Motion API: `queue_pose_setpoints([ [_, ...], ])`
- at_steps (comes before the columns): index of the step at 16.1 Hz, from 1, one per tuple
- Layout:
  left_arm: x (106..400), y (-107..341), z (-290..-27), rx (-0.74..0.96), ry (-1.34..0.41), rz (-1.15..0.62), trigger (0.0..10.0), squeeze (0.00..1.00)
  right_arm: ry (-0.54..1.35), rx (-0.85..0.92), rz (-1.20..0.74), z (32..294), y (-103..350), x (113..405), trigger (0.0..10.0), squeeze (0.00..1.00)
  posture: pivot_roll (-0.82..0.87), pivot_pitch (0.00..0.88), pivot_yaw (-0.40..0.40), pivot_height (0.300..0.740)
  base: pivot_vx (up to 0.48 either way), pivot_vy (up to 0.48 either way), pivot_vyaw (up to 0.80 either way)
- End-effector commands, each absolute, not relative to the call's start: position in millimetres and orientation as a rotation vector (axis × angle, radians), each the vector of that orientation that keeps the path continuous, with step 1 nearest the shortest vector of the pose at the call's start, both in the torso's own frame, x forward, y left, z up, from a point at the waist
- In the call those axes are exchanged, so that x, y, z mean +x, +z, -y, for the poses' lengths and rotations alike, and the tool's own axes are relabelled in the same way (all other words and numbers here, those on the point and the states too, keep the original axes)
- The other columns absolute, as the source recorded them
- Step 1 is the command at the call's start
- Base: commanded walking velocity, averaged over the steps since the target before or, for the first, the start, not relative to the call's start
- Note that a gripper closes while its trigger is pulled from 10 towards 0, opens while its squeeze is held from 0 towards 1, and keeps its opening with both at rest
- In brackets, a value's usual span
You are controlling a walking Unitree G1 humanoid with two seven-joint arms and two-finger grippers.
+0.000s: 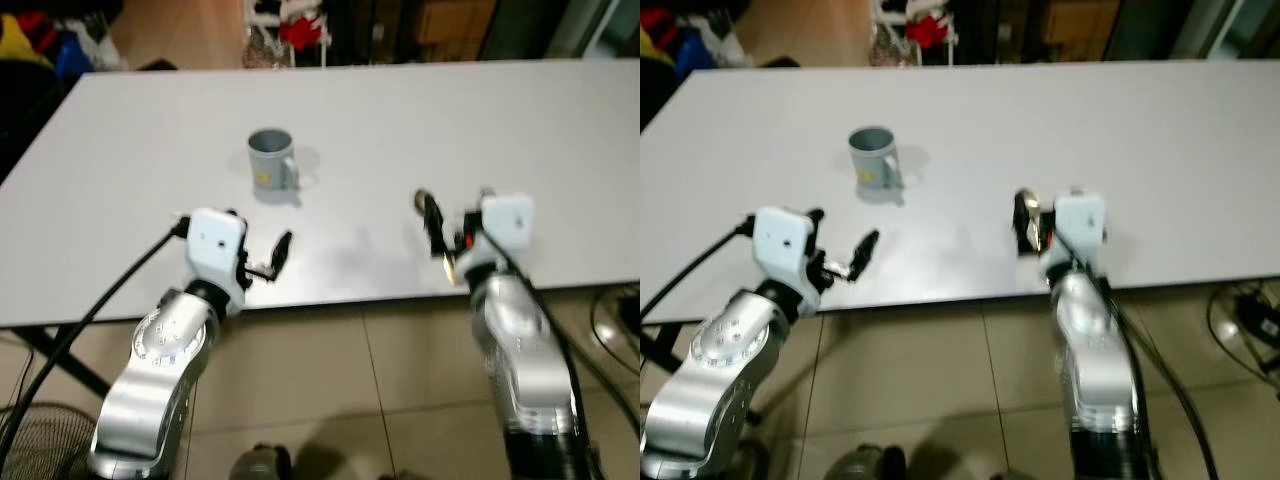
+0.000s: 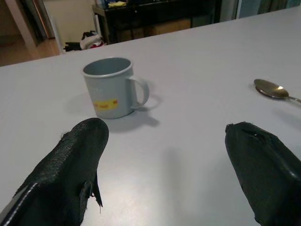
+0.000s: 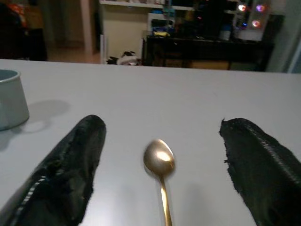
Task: Setting the table
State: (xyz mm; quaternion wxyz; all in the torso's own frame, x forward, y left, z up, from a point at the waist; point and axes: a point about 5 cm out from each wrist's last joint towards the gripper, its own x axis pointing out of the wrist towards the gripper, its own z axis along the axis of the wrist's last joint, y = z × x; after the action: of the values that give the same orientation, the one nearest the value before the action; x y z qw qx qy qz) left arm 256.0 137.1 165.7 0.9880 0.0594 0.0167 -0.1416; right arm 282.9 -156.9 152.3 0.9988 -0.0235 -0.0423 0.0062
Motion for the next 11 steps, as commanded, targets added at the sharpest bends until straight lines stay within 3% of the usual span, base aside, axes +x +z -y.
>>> queue_pose_setpoints([
  [1, 255.1, 166.2, -140.7, 0.119, -0.252, -0.027, 10.0, 0.0, 0.003, -0.033, 0.111, 155.4, 161.2, 277.0, 10.0, 0.42, 0.06, 0.052, 0.039, 0.74, 0.0, 0.0, 0.0],
  [2, 253.2, 165.4, -139.0, 0.109, -0.243, -0.024, 10.0, 0.0, 0.048, 0.063, 0.114, 150.7, 161.8, 255.4, 10.0, 0.42, 0.06, 0.053, 0.037, 0.74, 0.0, 0.0, 0.0],
  [5, 249.5, 162.8, -139.5, 0.082, -0.23, -0.032, 10.0, 0.0, 0.104, 0.03, 0.072, 146.1, 161.3, 236.5, 10.0, 0.47, 0.05, 0.054, 0.03, 0.74, 0.0, 0.0, 0.0],
  [6, 248.1, 162.6, -140.2, 0.1, -0.24, -0.029, 10.0, 0.0, 0.116, 0.023, 0.054, 144.5, 160.4, 233.5, 10.0, 0.55, 0.05, 0.054, 0.03, 0.74, 0.0, 0.0, 0.8],
  [9, 245.5, 162.4, -140.0, 0.096, -0.26, -0.023, 10.0, 0.0, 0.131, 0.058, 0.039, 141.8, 159.9, 229.9, 10.0, 0.55, 0.05, 0.053, 0.027, 0.74, 0.0, 0.0, 0.8],
  [11, 244.8, 161.9, -140.5, 0.103, -0.261, -0.022, 10.0, 0.0, 0.118, 0.083, 0.02, 143.0, 157.2, 228.9, 10.0, 0.53, 0.05, 0.053, 0.027, 0.74, 0.0, 0.0, 0.0],
])
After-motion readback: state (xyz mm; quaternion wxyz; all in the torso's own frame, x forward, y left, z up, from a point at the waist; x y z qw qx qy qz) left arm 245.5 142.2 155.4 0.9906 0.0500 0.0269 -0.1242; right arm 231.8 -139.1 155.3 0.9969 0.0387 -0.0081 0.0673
